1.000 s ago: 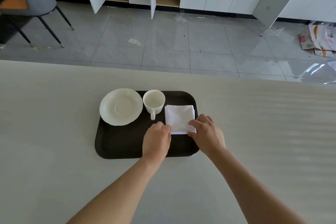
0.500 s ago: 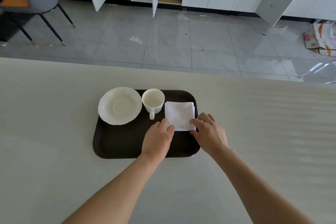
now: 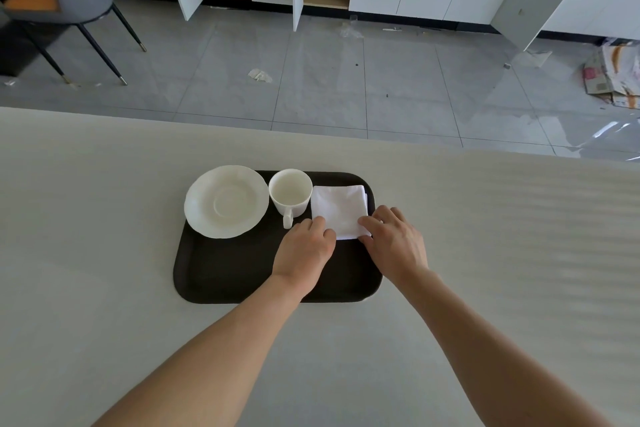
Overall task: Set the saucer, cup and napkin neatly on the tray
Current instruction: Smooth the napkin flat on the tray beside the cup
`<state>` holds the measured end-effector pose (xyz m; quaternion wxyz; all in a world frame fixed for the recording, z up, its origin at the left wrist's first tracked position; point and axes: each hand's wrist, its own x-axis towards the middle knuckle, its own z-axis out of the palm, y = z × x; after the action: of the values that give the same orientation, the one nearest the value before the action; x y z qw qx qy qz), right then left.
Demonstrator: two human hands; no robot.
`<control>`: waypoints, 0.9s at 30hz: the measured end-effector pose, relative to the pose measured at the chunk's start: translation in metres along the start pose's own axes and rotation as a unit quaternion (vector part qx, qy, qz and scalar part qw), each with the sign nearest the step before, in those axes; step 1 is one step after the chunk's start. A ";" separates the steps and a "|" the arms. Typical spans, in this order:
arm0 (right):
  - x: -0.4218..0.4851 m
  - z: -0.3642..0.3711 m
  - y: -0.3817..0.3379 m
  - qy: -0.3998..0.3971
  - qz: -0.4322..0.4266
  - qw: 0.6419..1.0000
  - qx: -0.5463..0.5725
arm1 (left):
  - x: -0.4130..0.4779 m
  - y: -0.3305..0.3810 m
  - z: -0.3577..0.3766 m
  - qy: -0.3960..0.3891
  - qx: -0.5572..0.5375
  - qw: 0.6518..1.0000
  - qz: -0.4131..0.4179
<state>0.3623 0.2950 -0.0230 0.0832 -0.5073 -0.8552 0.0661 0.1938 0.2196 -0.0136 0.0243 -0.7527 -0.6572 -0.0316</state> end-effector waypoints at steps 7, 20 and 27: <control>0.008 0.001 0.001 0.007 -0.003 1.000 0.004 | 0.008 0.000 -0.003 -0.027 0.031 0.999 -0.016; 0.014 0.006 0.003 0.015 -0.005 1.000 0.010 | 0.014 0.003 0.004 -0.078 -0.007 0.995 -0.054; 0.011 0.007 0.004 0.042 -0.006 0.999 0.030 | 0.004 0.005 0.018 -0.025 -0.059 0.998 -0.029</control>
<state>0.3592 0.3059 -0.0296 0.1346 -0.5017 -0.8517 0.0697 0.1999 0.2244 -0.0309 -0.0371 -0.7343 -0.6758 -0.0522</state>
